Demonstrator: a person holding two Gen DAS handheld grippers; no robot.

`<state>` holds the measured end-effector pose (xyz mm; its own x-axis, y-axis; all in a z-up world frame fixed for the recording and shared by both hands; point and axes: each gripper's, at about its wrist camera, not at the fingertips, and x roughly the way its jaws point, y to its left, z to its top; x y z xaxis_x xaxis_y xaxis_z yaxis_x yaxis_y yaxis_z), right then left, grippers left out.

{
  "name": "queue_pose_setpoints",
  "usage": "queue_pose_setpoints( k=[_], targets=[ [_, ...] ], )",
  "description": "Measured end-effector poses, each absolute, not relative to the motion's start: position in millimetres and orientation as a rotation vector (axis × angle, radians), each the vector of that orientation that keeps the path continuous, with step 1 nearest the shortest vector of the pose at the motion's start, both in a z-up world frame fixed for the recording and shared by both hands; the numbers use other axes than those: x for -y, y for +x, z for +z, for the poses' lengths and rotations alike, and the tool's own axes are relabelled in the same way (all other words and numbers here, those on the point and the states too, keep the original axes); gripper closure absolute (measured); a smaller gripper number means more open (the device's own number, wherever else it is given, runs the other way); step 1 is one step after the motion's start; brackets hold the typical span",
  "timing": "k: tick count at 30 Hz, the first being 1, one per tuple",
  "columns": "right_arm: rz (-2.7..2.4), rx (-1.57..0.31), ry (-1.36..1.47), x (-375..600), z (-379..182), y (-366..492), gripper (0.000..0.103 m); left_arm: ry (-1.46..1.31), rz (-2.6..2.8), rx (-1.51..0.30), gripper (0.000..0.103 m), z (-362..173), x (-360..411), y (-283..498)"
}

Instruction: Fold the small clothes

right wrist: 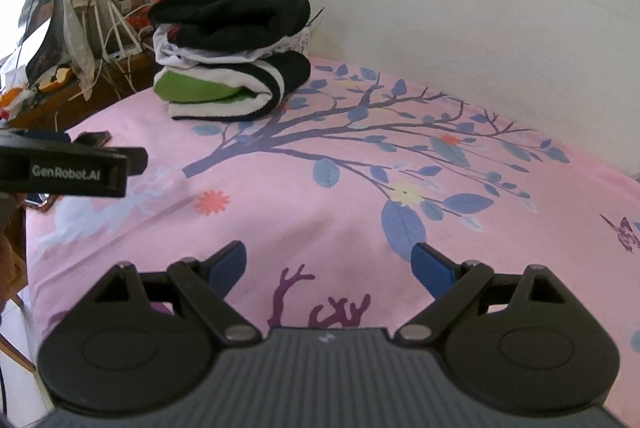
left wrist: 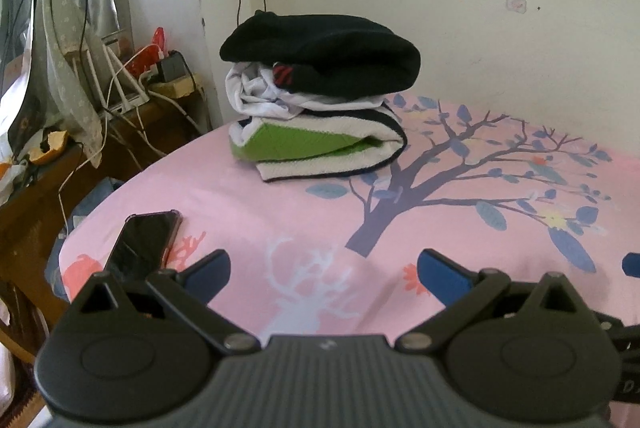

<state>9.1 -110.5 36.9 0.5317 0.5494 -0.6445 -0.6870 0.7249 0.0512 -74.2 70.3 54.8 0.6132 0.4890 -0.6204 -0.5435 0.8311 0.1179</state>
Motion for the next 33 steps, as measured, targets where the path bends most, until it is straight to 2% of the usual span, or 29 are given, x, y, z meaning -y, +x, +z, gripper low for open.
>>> queue_pose_setpoints(
  k=[10, 33],
  targets=[
    [0.836, -0.669, 0.06, 137, 63, -2, 0.016, -0.065, 0.648, -0.68, 0.0, 56, -71, -78],
    [0.877, -0.665, 0.088, 135, 68, -16, 0.016, -0.044, 0.668, -0.687, 0.0, 56, -70, -82]
  ],
)
